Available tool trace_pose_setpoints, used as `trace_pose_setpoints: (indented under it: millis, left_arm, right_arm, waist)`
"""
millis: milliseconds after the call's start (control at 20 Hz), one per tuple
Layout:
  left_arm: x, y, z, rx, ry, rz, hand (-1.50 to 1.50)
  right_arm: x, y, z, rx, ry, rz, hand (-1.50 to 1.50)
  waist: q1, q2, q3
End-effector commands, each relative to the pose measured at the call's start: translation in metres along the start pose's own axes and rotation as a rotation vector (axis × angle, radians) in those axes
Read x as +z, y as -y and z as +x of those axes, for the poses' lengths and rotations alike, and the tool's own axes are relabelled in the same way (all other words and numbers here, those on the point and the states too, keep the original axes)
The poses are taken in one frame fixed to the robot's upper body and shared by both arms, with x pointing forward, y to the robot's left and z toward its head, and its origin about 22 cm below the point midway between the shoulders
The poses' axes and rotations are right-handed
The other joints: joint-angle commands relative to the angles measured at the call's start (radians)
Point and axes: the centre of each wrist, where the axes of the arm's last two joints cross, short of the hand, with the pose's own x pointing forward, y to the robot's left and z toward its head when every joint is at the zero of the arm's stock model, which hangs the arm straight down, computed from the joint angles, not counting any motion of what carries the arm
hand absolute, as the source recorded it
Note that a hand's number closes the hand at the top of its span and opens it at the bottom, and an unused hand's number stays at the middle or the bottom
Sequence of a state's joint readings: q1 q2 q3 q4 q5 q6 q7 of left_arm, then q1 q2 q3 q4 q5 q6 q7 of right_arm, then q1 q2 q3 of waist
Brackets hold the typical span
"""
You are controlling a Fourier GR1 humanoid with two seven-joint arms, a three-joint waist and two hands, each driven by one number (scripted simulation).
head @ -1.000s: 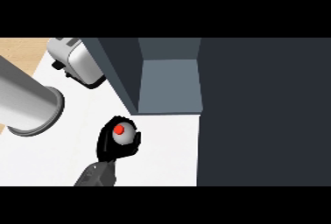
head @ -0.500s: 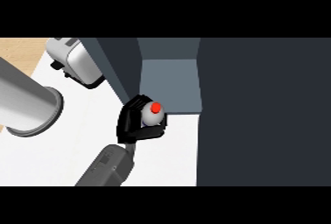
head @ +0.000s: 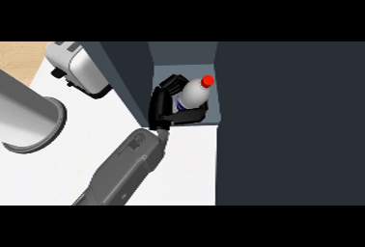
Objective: Pick up the bottled water, place it into the cabinet and close the cabinet
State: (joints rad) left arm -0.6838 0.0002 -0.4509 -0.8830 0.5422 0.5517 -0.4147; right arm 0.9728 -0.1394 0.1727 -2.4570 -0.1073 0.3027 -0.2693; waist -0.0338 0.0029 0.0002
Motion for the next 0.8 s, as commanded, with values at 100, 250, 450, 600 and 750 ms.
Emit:
trace_pose_setpoints:
  millis: [100,250,450,600,750]
  left_arm:
    - [-0.042,0.005,0.015,-0.062,-0.038,0.072,1.50]
    - [-0.040,0.003,0.006,-0.089,-0.051,0.119,1.50]
    - [-0.052,-0.007,-0.002,-0.256,-0.029,0.097,1.50]
    - [-0.069,-0.023,0.004,-0.338,-0.068,0.128,1.50]
    - [-0.069,-0.036,-0.004,-0.347,-0.107,0.197,1.50]
  right_arm:
    - [-0.005,0.008,0.018,-0.052,0.043,0.020,-1.50]
    - [-0.006,0.007,0.023,-0.034,0.054,0.028,-1.50]
    - [-0.004,0.015,0.014,-0.039,0.051,0.012,-1.50]
    - [-0.004,0.012,0.014,-0.043,0.061,0.010,-1.50]
    - [-0.004,0.013,0.009,-0.058,0.057,0.015,-1.50]
  waist:
    - [-0.014,0.008,0.000]
    - [-0.032,0.011,-0.001]
    - [-0.026,0.013,0.000]
    - [-0.035,0.016,0.000]
    - [-0.030,0.018,-0.001]
